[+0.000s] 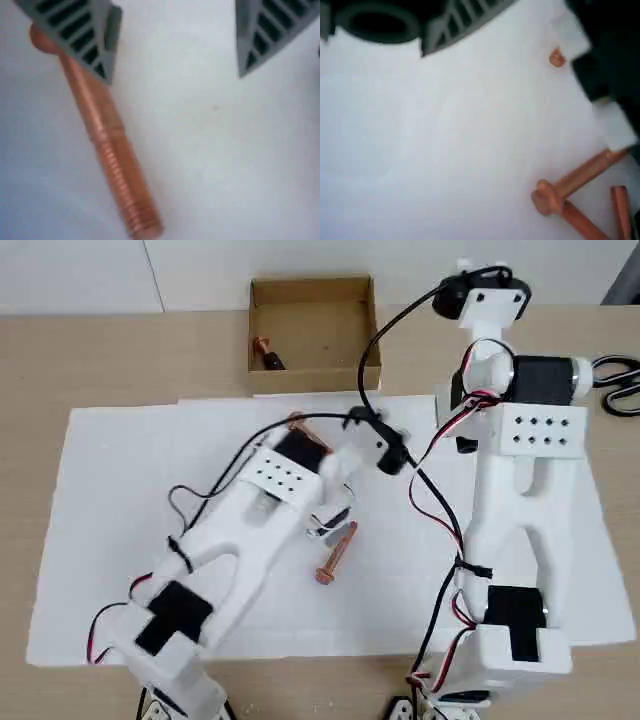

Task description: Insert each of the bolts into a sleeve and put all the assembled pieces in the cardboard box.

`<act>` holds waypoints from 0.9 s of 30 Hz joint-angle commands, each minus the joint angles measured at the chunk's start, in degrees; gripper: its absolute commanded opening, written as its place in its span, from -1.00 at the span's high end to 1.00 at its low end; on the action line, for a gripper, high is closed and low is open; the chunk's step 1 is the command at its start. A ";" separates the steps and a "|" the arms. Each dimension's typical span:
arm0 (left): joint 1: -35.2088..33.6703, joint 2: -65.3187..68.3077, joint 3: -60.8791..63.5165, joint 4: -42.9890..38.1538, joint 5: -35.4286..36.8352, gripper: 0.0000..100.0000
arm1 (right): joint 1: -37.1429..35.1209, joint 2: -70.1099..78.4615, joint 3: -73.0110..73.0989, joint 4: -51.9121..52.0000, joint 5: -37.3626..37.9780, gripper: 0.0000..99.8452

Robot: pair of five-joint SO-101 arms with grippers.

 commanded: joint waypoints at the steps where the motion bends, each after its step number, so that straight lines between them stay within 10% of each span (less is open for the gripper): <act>1: 1.93 2.02 -4.88 -0.26 2.64 0.69 | 0.66 -1.54 0.09 0.13 -0.70 0.99; 27: 3.78 10.20 -6.20 0.44 8.35 0.69 | 3.03 -1.54 0.00 -0.04 -0.70 0.99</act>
